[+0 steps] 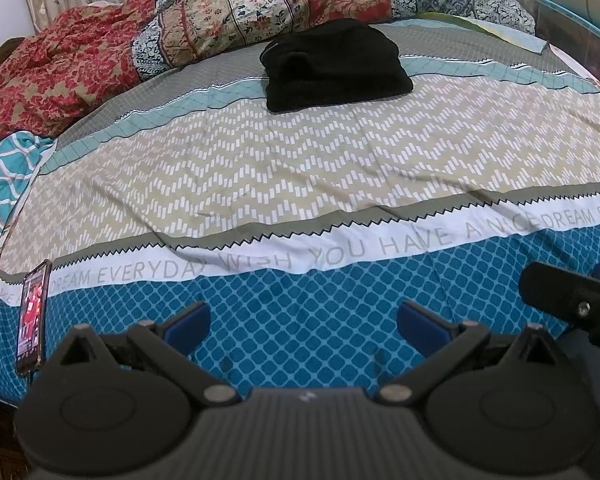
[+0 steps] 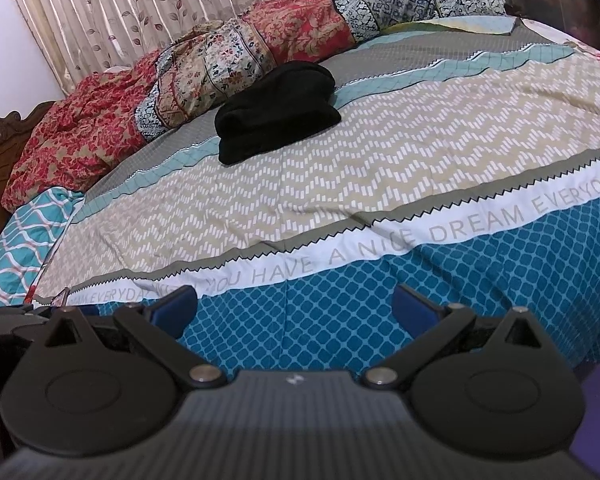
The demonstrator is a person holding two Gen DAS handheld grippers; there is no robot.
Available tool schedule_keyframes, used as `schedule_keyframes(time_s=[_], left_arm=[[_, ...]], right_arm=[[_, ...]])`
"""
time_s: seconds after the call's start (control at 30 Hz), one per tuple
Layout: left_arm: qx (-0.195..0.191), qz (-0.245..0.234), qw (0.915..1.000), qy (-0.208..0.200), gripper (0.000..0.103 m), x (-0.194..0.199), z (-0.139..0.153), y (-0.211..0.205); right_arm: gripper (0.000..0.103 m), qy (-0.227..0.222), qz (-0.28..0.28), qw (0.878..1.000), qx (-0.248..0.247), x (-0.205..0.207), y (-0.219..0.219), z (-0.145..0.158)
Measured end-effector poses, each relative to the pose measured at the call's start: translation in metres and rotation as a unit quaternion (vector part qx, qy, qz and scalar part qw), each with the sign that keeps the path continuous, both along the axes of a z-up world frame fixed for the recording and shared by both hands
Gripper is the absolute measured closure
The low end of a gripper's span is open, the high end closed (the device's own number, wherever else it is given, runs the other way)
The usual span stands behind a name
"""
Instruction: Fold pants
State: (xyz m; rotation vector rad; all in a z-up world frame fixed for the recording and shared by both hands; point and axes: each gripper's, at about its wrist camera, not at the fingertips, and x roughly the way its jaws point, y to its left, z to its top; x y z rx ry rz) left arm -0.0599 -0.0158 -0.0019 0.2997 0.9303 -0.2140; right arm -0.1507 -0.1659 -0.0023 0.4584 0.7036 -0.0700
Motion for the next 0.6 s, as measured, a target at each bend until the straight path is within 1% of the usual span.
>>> schedule_keyframes(time_s=[0.6], left_arm=[[0.006,0.001,1.0,-0.005,0.0,-0.0013,0.0025,-0.0015]], right_arm=[[0.0,-0.01,0.002,1.0,-0.005,-0.0011,-0.0021,0.0069]])
